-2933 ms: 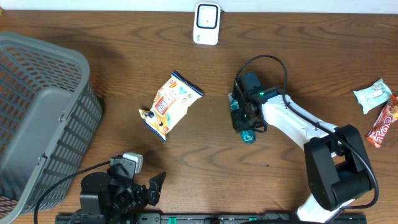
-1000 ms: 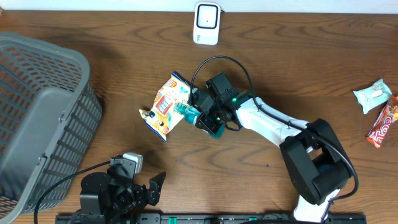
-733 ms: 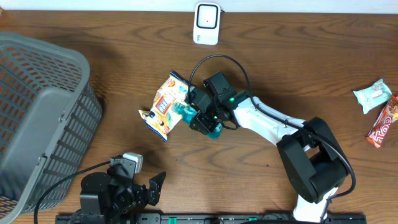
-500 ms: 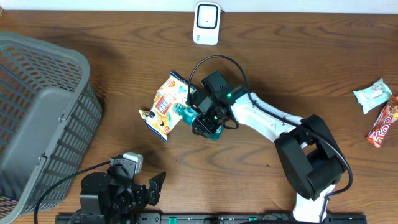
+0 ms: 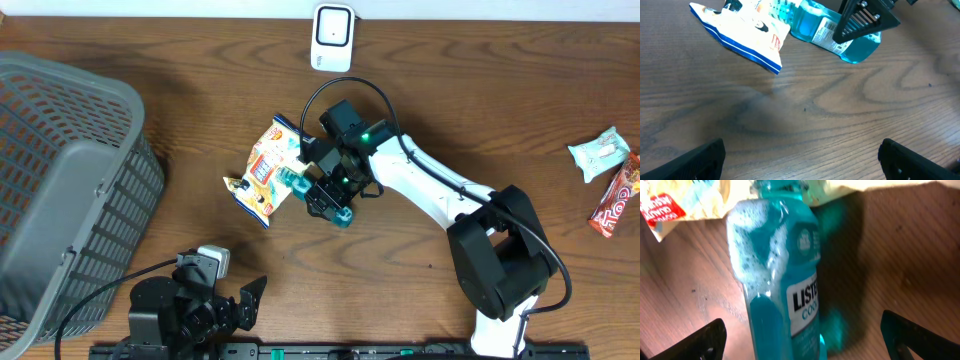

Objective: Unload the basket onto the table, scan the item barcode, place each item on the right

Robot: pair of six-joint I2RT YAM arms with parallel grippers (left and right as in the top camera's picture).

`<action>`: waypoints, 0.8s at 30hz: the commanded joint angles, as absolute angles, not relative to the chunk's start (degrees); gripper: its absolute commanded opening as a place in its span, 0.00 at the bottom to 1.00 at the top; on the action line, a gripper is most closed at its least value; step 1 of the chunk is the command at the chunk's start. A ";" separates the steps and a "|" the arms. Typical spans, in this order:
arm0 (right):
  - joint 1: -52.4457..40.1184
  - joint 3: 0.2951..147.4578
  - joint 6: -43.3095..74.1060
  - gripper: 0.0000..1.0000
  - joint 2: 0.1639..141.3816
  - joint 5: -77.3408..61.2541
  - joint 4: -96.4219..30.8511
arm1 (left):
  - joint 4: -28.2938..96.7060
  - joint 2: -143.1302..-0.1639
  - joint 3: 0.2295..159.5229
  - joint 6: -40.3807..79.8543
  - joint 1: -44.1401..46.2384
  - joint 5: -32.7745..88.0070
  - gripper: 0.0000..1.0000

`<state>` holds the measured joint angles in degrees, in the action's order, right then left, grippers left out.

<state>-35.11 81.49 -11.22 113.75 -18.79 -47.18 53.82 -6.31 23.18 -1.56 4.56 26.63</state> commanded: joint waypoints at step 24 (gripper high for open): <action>-37.63 70.30 -9.02 0.78 109.03 -14.20 -43.92 | 53.98 -6.15 23.68 -2.13 4.47 26.33 0.98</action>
<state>-35.57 73.32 -9.28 109.60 -14.11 -46.72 53.84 -6.31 23.18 -1.56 4.56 26.63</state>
